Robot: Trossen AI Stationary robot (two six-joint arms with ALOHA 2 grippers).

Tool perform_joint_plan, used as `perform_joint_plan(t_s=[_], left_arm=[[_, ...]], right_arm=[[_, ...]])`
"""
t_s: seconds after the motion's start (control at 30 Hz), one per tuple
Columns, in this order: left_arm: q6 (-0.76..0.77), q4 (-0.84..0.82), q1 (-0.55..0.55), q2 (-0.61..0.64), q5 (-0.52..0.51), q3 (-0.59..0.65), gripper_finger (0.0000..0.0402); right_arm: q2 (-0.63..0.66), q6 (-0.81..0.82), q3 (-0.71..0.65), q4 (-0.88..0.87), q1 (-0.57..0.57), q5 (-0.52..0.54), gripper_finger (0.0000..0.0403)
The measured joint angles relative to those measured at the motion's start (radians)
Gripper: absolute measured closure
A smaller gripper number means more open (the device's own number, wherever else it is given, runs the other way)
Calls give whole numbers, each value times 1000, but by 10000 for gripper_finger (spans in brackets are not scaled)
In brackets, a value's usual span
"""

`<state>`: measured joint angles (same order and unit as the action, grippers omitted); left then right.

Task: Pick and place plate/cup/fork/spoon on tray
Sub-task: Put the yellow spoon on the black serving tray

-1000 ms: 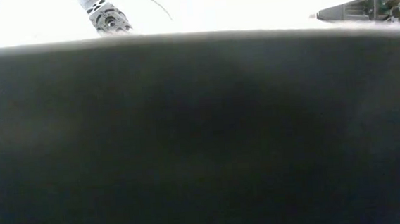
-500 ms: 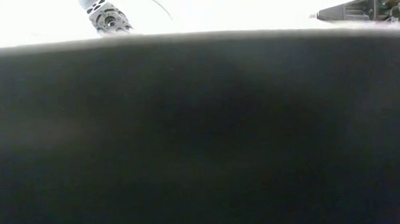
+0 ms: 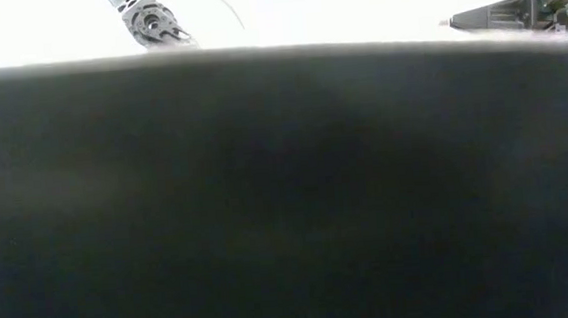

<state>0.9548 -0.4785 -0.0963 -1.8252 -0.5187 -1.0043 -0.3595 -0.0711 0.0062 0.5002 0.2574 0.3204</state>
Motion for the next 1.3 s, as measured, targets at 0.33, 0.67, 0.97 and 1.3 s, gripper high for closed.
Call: perform_joint_plan(t_s=[0.33,0.67,0.97,1.3], left_arm=[[-9,-14,7,21,-11,-2,340],[-5,-63,24,41,-3,-2,339],[-9,-72,24,41,0,-2,339],[-25,-65,28,41,0,-3,339]], right_arm=[[0,0,0,0,0,0,380],[0,0,0,-1,0,0,380],[0,0,0,0,0,0,380],[0,0,0,0,0,0,380]])
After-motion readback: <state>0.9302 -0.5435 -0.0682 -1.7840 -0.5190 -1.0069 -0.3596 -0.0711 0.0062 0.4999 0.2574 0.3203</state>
